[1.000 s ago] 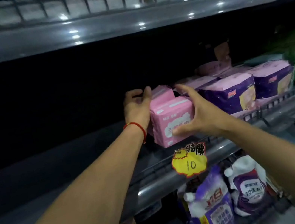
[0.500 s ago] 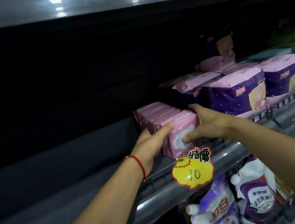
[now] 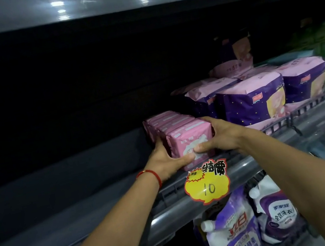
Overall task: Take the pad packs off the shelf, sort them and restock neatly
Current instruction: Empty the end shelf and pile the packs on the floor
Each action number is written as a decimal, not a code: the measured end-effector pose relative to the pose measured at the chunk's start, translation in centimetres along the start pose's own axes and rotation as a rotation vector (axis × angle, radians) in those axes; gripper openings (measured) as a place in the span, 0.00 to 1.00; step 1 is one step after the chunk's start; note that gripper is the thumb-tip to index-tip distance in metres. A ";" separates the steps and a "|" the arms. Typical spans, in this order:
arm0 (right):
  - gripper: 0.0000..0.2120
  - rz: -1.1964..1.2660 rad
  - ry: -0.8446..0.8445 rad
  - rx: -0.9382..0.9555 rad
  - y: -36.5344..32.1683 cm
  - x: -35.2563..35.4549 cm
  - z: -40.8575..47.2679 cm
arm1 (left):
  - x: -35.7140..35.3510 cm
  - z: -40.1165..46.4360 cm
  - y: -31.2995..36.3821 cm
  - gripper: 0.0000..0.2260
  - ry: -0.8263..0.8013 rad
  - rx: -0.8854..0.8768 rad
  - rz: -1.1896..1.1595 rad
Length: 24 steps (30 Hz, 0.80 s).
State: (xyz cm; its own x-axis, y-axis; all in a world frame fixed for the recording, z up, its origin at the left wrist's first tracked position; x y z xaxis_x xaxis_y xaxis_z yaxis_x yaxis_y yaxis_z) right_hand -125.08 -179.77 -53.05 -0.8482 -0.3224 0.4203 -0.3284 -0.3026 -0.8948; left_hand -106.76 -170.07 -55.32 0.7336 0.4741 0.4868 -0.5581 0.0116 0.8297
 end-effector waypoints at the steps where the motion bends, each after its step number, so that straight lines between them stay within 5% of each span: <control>1: 0.46 0.010 -0.005 -0.005 0.1 0.0 0.1 | -0.1 0.1 0.0 0.58 -0.011 -0.006 0.021; 9: 0.55 0.053 -0.042 -0.077 0.6 0.0 0.6 | -0.3 0.7 -0.6 0.62 -0.024 0.023 0.036; 13: 0.40 -0.082 -0.032 -0.109 -0.4 0.2 -0.3 | -0.3 0.2 0.2 0.65 -0.023 0.022 0.008; 15: 0.46 -0.181 0.000 -0.110 -0.8 0.7 -0.3 | 0.0 0.1 0.8 0.64 -0.064 0.046 -0.053; 18: 0.58 -0.347 0.031 -0.027 -1.7 1.7 -0.8 | 1.0 -1.0 2.4 0.52 -0.141 0.109 -0.142; 21: 0.44 -0.483 0.121 0.060 -4.0 3.2 -3.8 | 3.2 -3.3 5.2 0.21 -0.065 0.100 -0.114; 22: 0.41 -0.511 0.152 0.110 -4.6 3.7 -4.8 | 4.5 -4.0 5.8 0.17 0.029 0.104 -0.096; 24: 0.38 -0.559 0.202 0.213 -5.7 4.2 -7.3 | 7.2 -6.0 6.3 0.24 0.235 0.099 -0.015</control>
State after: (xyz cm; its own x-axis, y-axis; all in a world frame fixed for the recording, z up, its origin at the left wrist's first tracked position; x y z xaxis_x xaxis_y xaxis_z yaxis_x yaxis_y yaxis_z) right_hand -129.81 -172.83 -47.28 -0.6412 0.1054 0.7601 -0.6723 -0.5547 -0.4902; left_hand -107.27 -161.31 -48.23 0.6253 0.6660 0.4068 -0.4982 -0.0606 0.8650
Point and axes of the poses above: each hand's wrist, its own z-axis towards the middle knuckle, its own x-axis out of the back of the hand, y = z × x, the point moved 4 cm from there along z, towards the middle knuckle, and after that the axes turned 12 degrees about y, right-handed, at the moved point
